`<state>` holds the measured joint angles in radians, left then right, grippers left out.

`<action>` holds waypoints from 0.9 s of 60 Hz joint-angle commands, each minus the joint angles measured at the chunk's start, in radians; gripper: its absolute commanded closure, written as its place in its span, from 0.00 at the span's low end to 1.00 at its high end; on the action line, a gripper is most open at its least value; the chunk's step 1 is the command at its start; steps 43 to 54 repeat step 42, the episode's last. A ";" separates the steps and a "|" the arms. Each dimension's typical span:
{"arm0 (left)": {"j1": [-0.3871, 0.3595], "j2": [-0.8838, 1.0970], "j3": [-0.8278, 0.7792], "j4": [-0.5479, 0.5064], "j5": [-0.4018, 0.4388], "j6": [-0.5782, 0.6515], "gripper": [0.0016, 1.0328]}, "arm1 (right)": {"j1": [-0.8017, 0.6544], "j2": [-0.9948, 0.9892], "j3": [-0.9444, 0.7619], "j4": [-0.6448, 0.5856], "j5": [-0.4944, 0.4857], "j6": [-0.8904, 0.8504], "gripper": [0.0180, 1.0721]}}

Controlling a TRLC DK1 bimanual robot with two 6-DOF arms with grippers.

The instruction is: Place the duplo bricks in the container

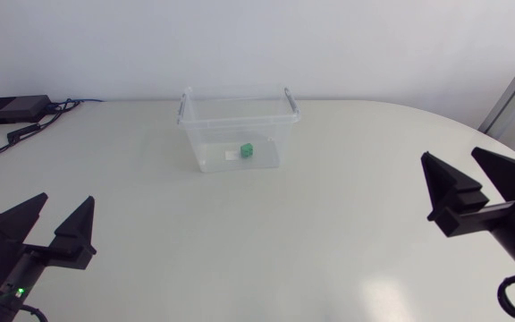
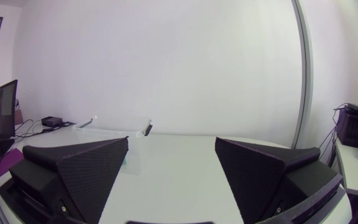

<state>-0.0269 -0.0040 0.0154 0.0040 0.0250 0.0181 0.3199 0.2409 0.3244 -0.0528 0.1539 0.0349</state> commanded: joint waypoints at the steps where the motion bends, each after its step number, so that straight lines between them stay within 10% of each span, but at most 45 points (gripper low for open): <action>1: 0.011 -0.004 -0.015 -0.001 -0.004 -0.020 0.03 | -0.042 -0.035 -0.055 0.011 -0.017 -0.019 0.04; 54: 0.027 0.004 -0.015 -0.004 -0.025 -0.018 0.03 | -0.320 -0.241 -0.324 0.053 -0.154 -0.035 0.04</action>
